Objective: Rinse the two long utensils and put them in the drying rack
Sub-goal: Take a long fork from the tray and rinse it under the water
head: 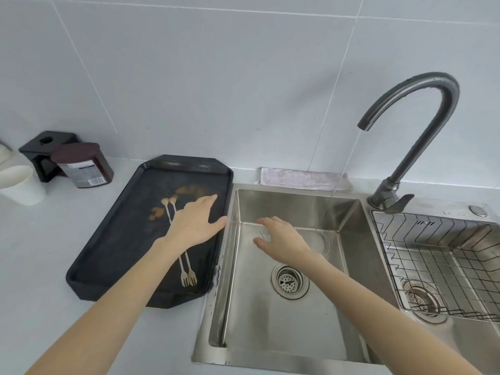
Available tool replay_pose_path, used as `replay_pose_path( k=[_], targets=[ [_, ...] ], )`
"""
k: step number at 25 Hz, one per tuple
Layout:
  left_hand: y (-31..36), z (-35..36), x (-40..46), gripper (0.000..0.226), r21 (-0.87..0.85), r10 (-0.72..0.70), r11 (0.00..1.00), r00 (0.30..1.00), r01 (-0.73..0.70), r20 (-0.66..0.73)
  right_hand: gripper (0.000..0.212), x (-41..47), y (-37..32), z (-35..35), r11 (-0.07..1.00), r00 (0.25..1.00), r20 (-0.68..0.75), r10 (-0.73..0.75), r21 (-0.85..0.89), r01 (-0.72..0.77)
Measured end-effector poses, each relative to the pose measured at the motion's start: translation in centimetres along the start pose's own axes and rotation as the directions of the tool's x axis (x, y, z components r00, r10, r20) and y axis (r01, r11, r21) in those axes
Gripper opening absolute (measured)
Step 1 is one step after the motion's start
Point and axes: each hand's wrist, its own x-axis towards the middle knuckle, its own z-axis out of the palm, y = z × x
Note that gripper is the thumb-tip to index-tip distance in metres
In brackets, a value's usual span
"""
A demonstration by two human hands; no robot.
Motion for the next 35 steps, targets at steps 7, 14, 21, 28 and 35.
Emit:
replay_pose_path(
  k=[7, 14, 21, 28, 35],
  targets=[
    [-5.6, 3.0, 0.9, 0.04, -0.15, -0.249, 0.958, 0.968, 0.245, -0.012, 0.033, 3.1, -5.2, 4.5, 0.993, 0.992, 0.128, -0.008, 0.118, -0.007],
    [-8.6, 5.2, 1.3, 0.024, -0.116, -0.381, 0.918, 0.925, 0.38, 0.012, 0.027, 4.9, -7.9, 8.9, 1.0, 0.979, 0.204, 0.01, 0.02, -0.014],
    [-9.0, 6.2, 1.4, 0.031, 0.018, -0.407, 0.913, 0.914, 0.407, 0.004, 0.026, 6.5, -9.6, 11.6, 0.988, 0.984, 0.176, -0.018, -0.147, 0.044],
    [-8.2, 6.3, 1.9, 0.029, -0.012, -0.482, 0.875, 0.874, 0.484, 0.057, 0.024, 6.9, -9.7, 12.1, 0.994, 0.985, 0.17, 0.004, -0.112, 0.015],
    [-7.4, 5.0, 1.8, 0.019, -0.279, -0.484, 0.826, 0.87, 0.49, 0.095, 0.02, 6.3, -8.6, 10.8, 0.985, 0.99, 0.124, 0.064, 0.149, -0.082]
  ],
)
